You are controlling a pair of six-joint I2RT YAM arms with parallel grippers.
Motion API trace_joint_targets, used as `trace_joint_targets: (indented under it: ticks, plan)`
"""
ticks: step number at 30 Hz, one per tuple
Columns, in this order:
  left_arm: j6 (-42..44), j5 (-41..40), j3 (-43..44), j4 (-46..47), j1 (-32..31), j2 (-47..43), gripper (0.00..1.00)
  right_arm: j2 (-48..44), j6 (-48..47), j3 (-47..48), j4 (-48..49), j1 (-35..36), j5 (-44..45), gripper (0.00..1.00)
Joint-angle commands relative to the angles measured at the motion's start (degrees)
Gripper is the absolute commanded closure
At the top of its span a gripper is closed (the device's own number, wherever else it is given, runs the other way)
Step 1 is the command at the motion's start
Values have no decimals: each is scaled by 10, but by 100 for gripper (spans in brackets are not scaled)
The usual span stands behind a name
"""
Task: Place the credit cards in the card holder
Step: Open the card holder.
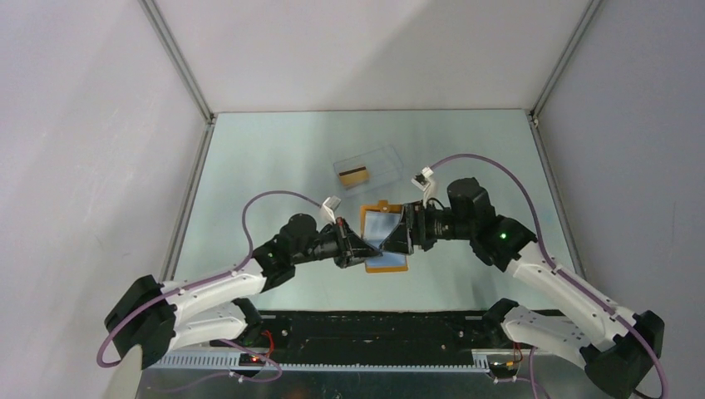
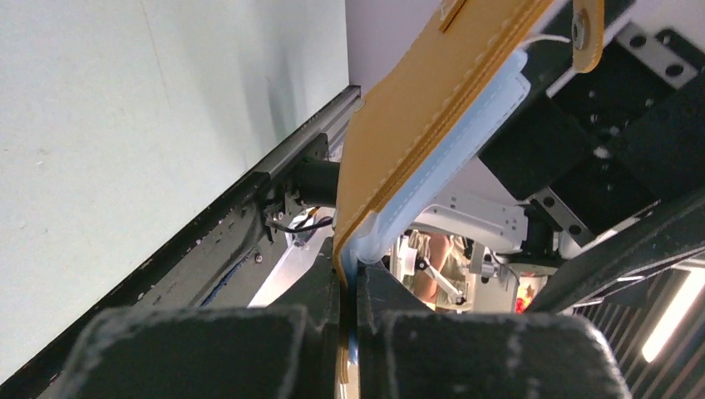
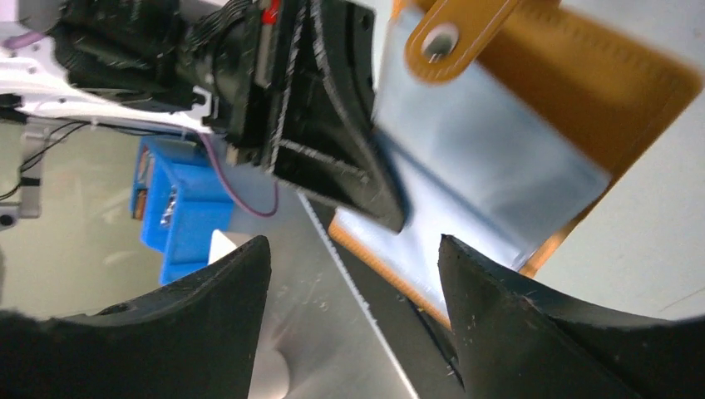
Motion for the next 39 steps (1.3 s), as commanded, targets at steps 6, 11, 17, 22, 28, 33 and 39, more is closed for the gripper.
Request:
trace_joint_targets:
  ticks: [6, 11, 17, 22, 28, 33, 39]
  plan:
    - [62, 73, 62, 17, -21, 10, 100, 65, -69, 42, 31, 10, 70, 17]
    - [85, 82, 72, 18, -27, -1, 100, 78, -86, 37, 28, 7, 46, 14]
    - [108, 109, 78, 17, -27, -21, 100, 68, -76, 25, 43, -6, 13, 10]
    - [125, 105, 80, 18, -27, -47, 100, 73, -64, 16, 60, -19, -36, 10]
    - [139, 84, 76, 18, -27, -80, 100, 74, -36, -12, 96, -32, -129, 13]
    - [144, 73, 69, 17, -26, -92, 100, 62, 6, -37, 151, -47, -214, 15]
    - [145, 70, 51, 16, -26, -88, 100, 6, 53, -53, 155, -134, -223, 12]
